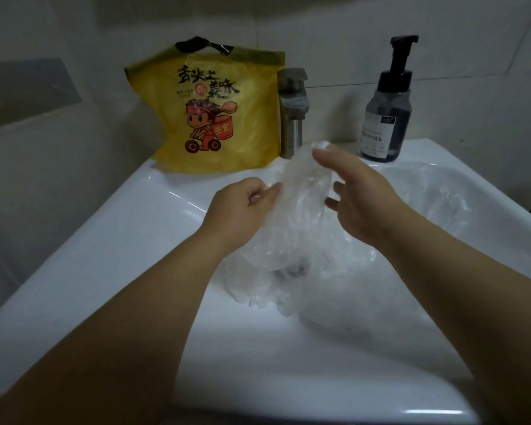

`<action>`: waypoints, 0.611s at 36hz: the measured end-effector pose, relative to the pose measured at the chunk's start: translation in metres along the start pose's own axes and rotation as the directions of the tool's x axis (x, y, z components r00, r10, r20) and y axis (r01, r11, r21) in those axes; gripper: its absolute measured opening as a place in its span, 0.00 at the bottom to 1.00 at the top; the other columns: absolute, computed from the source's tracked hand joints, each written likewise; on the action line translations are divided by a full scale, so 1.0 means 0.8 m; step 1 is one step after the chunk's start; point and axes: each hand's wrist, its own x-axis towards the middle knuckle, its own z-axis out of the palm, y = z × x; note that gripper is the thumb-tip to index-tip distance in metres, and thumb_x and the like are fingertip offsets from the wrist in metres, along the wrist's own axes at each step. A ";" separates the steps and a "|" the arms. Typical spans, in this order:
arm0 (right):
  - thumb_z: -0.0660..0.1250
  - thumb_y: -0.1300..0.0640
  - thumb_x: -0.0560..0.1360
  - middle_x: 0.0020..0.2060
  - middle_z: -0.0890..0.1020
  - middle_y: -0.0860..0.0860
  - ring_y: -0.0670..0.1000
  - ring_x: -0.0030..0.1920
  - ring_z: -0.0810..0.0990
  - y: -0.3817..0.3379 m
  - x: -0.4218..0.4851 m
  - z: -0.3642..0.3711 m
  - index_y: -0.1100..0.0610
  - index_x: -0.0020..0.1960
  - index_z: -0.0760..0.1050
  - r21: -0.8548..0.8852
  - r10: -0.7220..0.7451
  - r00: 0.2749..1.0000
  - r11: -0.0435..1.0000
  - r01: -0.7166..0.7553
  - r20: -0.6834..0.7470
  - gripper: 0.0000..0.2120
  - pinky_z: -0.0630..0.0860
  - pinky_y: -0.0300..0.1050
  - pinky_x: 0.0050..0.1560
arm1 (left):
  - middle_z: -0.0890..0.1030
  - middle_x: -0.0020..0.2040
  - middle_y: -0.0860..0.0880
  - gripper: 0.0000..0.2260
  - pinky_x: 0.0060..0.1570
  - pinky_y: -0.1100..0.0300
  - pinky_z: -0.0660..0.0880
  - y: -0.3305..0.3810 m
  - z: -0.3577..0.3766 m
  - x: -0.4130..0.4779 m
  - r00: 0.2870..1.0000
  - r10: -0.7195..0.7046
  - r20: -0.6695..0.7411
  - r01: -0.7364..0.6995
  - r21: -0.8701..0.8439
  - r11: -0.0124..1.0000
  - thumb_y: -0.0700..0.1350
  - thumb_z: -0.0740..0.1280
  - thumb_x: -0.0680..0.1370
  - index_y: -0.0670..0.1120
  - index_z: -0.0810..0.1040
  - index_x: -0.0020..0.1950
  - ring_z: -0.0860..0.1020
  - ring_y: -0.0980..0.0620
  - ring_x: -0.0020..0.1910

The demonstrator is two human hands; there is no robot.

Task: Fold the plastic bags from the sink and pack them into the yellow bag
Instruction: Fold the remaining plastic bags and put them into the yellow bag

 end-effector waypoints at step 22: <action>0.65 0.62 0.75 0.59 0.76 0.48 0.50 0.57 0.76 0.017 -0.009 0.008 0.46 0.69 0.68 -0.502 -0.014 0.963 0.851 0.153 0.270 0.25 0.77 0.43 0.47 | 0.85 0.49 0.48 0.09 0.48 0.58 0.79 0.018 -0.004 0.006 0.965 -0.135 0.224 0.226 -0.454 0.862 0.44 0.66 0.80 0.44 0.80 0.58 0.83 0.53 0.46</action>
